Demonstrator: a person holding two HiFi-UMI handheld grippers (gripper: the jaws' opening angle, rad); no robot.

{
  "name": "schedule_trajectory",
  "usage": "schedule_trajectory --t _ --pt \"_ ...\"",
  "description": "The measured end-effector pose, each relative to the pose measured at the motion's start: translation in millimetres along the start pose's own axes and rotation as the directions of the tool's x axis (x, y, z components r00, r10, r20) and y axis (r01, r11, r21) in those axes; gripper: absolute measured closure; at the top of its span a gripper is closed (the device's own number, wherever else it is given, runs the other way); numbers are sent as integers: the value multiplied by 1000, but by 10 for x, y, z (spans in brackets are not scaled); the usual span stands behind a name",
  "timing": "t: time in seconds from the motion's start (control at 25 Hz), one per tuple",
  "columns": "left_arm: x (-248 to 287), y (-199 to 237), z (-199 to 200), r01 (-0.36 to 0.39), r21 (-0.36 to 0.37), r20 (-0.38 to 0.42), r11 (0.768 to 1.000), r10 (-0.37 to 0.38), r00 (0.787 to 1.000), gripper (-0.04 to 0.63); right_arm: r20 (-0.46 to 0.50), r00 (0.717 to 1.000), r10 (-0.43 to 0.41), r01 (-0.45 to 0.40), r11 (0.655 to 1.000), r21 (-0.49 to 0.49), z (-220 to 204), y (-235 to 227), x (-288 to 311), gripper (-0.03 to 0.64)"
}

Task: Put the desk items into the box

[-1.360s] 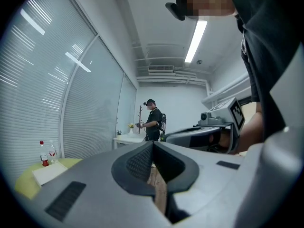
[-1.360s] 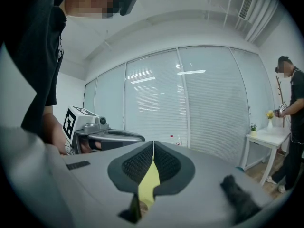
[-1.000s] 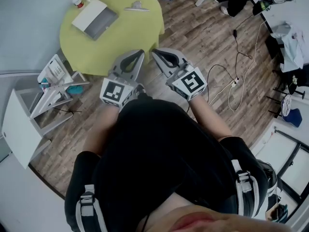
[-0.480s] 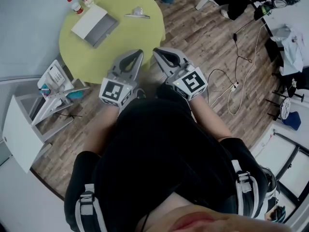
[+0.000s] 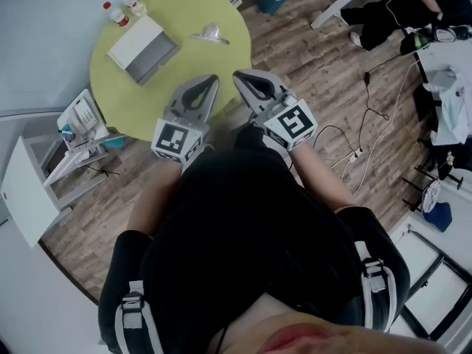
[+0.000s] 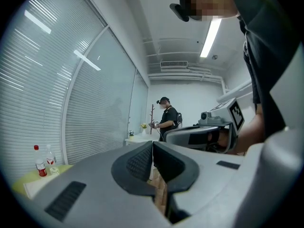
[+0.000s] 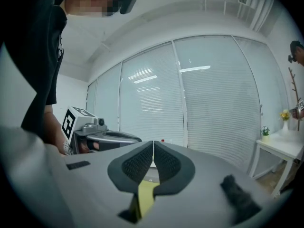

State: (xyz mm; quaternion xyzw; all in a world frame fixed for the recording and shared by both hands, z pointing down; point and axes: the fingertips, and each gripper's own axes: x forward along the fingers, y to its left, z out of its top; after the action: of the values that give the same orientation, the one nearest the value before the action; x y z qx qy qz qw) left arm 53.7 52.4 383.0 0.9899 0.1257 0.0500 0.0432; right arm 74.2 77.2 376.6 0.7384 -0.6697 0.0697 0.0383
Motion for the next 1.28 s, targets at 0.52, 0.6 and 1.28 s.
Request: schedule_trajectory --t 0.52,0.6,1.28 --pt "1091 157 79 -150 -16 -30 989 149 988 581 -29 986 165 -165 986 4 -61 -1165 78 600" --pt "1173 156 64 -173 -15 -38 985 172 984 581 -28 982 189 -189 982 0 -72 -1254 82 600" --pt "1410 352 -1 -356 -40 -42 934 355 934 581 -38 941 336 -336 942 22 -131 -1589 244 600"
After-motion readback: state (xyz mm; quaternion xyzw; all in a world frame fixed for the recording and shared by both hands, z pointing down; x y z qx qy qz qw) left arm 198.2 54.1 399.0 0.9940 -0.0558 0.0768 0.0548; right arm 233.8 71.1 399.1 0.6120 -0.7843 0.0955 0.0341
